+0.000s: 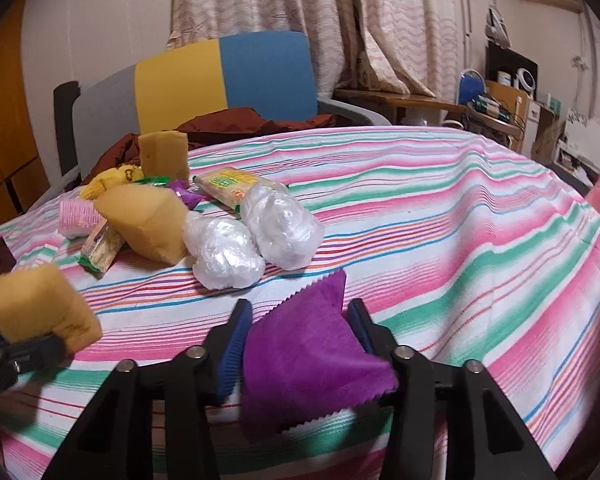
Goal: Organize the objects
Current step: 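Grasp the purple sachet with the right tool while the left grasps a yellow sponge, then carry sponge and sachet over the gold tray and release both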
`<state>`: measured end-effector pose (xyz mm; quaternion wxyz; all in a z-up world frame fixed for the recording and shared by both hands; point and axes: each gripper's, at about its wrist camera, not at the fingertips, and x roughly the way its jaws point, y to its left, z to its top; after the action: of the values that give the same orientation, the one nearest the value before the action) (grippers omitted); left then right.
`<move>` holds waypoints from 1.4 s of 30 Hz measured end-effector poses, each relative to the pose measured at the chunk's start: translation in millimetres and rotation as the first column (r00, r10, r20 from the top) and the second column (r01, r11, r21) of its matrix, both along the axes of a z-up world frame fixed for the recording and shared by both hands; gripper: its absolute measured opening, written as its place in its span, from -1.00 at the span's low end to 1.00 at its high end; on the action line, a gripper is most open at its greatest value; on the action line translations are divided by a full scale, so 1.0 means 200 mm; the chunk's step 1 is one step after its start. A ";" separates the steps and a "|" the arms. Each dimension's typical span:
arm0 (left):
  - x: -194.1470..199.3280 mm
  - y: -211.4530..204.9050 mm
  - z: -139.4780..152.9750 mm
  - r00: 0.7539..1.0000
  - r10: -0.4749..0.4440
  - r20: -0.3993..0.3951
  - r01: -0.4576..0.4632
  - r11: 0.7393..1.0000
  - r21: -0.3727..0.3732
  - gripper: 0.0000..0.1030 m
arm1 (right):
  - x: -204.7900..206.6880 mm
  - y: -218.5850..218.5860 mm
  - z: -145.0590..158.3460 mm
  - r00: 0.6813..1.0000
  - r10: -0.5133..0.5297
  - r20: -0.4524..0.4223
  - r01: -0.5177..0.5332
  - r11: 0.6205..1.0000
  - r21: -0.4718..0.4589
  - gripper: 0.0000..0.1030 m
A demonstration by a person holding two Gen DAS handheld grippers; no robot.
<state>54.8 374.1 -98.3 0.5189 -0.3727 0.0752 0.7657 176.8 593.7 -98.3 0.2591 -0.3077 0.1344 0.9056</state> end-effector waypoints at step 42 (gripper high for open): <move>0.00 -0.98 0.29 0.960 0.269 0.082 -0.280 0.940 0.196 -0.26 | -0.32 -0.99 0.29 0.898 0.430 -0.100 -0.441 0.880 -0.175 -0.16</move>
<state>55.4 177.2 -39.9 0.4447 -0.3442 -0.0711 0.8239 112.0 396.5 -40.6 0.0141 -0.3274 0.1565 0.9317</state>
